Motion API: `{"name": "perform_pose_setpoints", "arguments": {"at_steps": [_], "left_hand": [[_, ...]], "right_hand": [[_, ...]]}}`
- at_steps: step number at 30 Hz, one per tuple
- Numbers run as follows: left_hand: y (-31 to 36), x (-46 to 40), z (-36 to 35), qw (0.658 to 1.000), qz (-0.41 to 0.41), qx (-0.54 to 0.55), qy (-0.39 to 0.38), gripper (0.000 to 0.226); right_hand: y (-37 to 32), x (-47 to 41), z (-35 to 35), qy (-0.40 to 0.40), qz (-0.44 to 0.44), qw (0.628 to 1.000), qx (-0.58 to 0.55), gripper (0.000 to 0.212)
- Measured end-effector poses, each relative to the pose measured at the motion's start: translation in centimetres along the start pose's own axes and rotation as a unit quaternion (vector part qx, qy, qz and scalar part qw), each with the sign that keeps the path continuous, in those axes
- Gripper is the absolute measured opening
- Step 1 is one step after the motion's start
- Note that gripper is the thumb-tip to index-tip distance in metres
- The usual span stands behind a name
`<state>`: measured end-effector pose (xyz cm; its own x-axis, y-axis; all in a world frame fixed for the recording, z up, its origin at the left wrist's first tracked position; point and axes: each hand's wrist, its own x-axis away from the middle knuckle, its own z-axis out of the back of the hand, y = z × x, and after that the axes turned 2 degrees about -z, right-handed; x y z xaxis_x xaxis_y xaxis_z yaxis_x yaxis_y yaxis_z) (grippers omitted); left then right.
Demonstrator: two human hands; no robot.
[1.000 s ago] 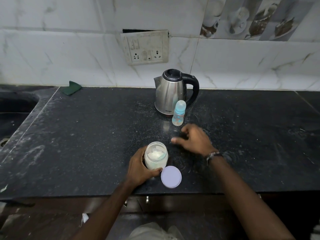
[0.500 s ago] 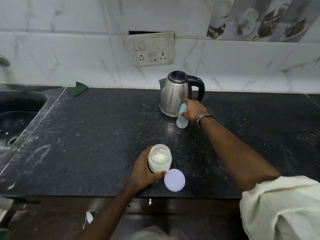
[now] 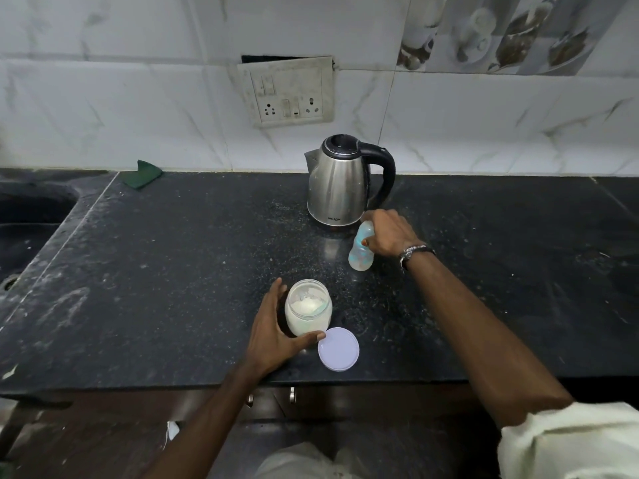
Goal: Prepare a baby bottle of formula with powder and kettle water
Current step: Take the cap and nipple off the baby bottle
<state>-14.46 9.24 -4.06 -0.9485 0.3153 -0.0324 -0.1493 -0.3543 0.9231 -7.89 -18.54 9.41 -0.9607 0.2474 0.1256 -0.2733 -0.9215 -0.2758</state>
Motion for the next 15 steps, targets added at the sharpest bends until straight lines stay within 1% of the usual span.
{"name": "perform_pose_setpoints", "arguments": {"at_steps": [7, 10, 12, 15], "left_hand": [[0.7, 0.0, -0.5, 0.999, -0.010, 0.014, 0.028, 0.133], [1.4, 0.1, -0.8, 0.998, -0.016, 0.026, 0.052, 0.132], [1.9, 0.2, -1.0, 0.996, -0.036, 0.017, 0.077, 0.127], [3.2, 0.4, -1.4, 0.989, -0.087, -0.016, 0.119, 0.119]], "right_hand": [[0.6, 5.9, -0.1, -0.012, -0.014, 1.000, 0.008, 0.052], [1.2, 8.7, -0.2, -0.016, -0.019, 1.000, 0.006, 0.050], [1.6, 10.3, -0.3, -0.019, -0.021, 1.000, 0.008, 0.049], [2.1, 12.4, -0.6, -0.022, -0.021, 0.999, 0.015, 0.047]]}}
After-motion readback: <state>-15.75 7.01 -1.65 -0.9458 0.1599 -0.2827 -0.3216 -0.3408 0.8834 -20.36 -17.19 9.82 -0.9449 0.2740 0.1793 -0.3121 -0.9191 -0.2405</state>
